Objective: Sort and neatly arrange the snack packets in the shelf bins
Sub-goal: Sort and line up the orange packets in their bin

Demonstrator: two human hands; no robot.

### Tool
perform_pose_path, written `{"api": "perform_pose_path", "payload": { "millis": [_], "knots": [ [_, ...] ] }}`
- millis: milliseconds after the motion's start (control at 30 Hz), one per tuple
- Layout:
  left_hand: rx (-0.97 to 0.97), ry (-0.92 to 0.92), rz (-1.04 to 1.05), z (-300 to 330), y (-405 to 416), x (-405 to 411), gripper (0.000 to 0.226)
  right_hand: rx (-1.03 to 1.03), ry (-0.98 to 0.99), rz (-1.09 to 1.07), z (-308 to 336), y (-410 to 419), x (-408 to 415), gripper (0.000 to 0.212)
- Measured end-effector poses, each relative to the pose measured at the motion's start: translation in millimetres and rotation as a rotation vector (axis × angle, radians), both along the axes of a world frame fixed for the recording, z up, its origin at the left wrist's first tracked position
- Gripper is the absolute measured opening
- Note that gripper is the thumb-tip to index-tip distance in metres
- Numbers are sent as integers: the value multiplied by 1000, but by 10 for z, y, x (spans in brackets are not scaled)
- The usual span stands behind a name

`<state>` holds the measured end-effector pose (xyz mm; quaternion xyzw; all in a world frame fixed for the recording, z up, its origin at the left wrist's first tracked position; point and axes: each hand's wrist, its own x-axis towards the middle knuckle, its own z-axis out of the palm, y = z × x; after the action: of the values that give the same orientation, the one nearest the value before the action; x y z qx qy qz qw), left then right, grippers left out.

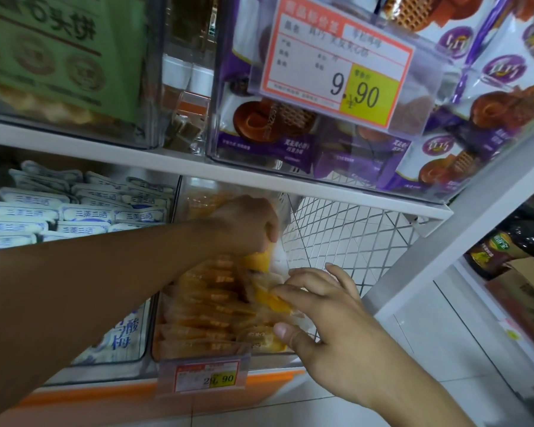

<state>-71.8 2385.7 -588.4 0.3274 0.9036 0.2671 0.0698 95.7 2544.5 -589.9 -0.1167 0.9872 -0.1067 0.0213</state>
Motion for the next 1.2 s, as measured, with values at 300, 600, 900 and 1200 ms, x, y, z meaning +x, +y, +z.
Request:
{"api": "perform_pose_path", "payload": {
  "millis": [300, 600, 900, 1200],
  "knots": [
    [179, 56, 31, 41, -188, 40, 19, 50, -61, -12, 55, -55, -58, 60],
    [145, -22, 14, -216, -253, 111, 13, -61, 224, -131, -58, -84, -141, 52],
    [0, -185, 0, -94, -342, 108, 27, -134, -53, -71, 22, 54, 1, 93],
    [-38, 40, -32, -28, -408, 271, 28, 55, 156, -67, -108, 82, -99, 75]
  ]
}}
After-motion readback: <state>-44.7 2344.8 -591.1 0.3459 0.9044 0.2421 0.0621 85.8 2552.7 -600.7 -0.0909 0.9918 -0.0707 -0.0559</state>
